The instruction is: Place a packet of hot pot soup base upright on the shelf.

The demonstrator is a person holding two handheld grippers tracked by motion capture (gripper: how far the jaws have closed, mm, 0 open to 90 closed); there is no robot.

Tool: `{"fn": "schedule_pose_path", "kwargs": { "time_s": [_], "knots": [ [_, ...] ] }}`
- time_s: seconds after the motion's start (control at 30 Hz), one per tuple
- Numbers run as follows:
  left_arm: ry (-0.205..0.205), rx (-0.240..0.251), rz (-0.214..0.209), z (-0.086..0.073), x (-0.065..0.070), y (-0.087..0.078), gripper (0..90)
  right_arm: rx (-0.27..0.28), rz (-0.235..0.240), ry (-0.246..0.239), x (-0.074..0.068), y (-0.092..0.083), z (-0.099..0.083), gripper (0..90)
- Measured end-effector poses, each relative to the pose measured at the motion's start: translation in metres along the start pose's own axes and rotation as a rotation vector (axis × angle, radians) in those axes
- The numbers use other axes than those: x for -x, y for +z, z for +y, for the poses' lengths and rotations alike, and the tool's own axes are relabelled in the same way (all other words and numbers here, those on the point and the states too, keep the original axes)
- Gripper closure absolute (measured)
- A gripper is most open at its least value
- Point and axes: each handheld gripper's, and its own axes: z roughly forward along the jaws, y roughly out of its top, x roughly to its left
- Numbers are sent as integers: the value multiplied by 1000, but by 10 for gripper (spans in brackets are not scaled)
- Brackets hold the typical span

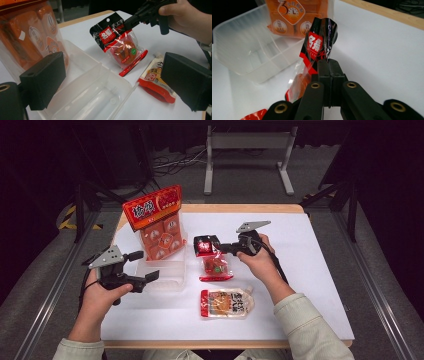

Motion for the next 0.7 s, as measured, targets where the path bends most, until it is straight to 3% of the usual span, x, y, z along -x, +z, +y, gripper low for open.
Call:
{"fn": "schedule_pose_path", "kwargs": {
  "time_s": [0.4, 0.7],
  "knots": [
    [-9, -10, -1, 0, 0, 1, 70, 85, 13, -69, -13, -23, 7, 900],
    [-6, -11, -3, -1, 0, 1, 70, 145, 29, -91, -17, -36, 10, 900]
  ]
}}
